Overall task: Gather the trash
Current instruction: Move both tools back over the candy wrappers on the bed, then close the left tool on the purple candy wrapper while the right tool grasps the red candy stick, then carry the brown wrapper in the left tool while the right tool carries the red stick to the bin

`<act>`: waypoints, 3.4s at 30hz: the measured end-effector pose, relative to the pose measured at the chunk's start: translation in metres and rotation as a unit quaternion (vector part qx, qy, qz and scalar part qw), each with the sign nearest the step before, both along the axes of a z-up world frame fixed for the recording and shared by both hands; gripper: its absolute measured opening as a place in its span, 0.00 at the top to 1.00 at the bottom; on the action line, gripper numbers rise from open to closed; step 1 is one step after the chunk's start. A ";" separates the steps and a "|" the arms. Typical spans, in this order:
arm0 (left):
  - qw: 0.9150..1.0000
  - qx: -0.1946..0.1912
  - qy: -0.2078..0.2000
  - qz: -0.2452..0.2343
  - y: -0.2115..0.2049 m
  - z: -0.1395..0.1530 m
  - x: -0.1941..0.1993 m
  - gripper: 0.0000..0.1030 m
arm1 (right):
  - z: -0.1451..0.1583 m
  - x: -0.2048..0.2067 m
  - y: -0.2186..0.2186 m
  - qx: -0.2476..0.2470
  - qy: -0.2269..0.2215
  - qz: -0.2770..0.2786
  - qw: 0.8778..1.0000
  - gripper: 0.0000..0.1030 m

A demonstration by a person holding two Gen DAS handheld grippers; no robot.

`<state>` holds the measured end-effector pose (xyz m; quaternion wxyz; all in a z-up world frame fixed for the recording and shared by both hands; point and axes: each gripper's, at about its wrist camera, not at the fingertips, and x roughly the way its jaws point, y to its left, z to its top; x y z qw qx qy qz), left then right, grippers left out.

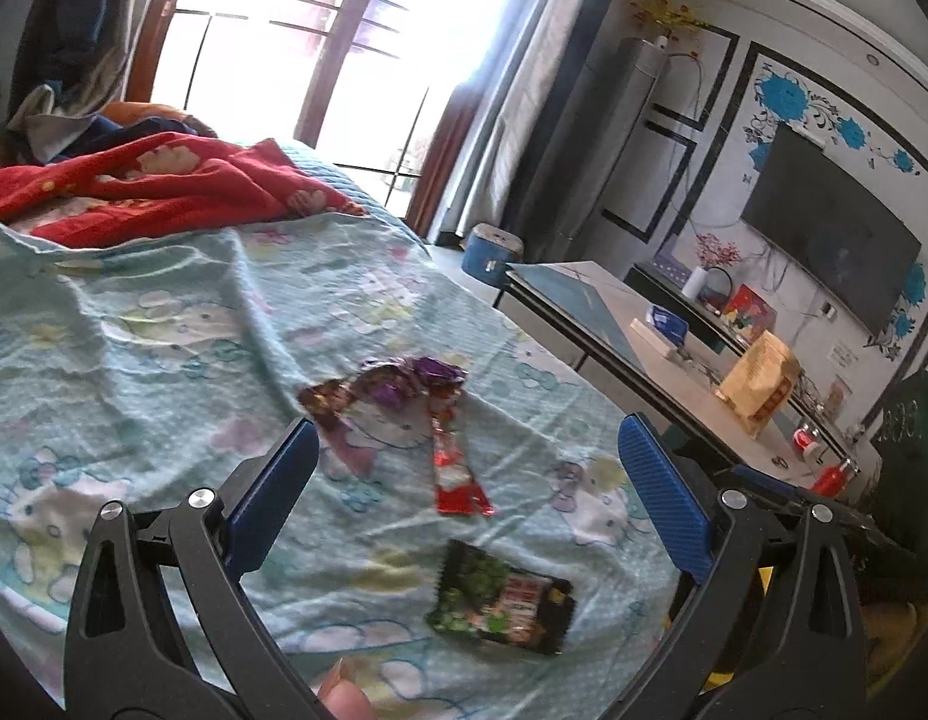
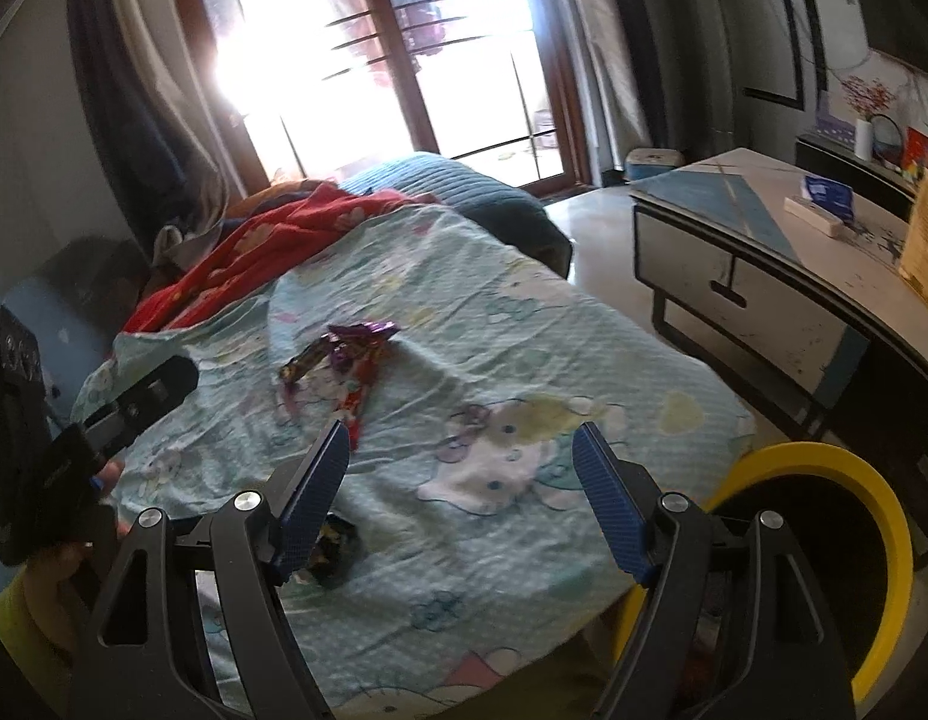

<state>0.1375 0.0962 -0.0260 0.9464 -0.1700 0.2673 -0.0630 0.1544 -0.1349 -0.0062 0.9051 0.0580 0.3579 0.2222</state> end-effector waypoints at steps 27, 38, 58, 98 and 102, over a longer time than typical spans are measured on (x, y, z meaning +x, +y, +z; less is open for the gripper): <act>0.996 0.049 0.066 -0.022 0.058 -0.021 0.061 0.37 | -0.035 0.047 0.102 -0.023 0.055 0.090 0.994 0.28; 0.990 0.043 0.110 -0.076 0.051 -0.039 0.103 0.48 | -0.059 0.074 0.121 -0.021 0.101 0.102 0.989 0.47; 0.981 0.062 0.163 -0.088 0.039 -0.073 0.118 0.92 | -0.077 0.071 0.088 -0.013 0.121 0.068 0.990 0.88; 0.994 0.010 0.068 -0.090 -0.014 -0.006 0.041 0.96 | -0.033 0.034 0.012 0.032 0.078 0.017 0.996 0.91; 0.993 0.012 0.059 -0.097 -0.025 -0.001 0.038 0.96 | -0.027 0.029 0.003 0.031 0.067 0.008 0.997 0.91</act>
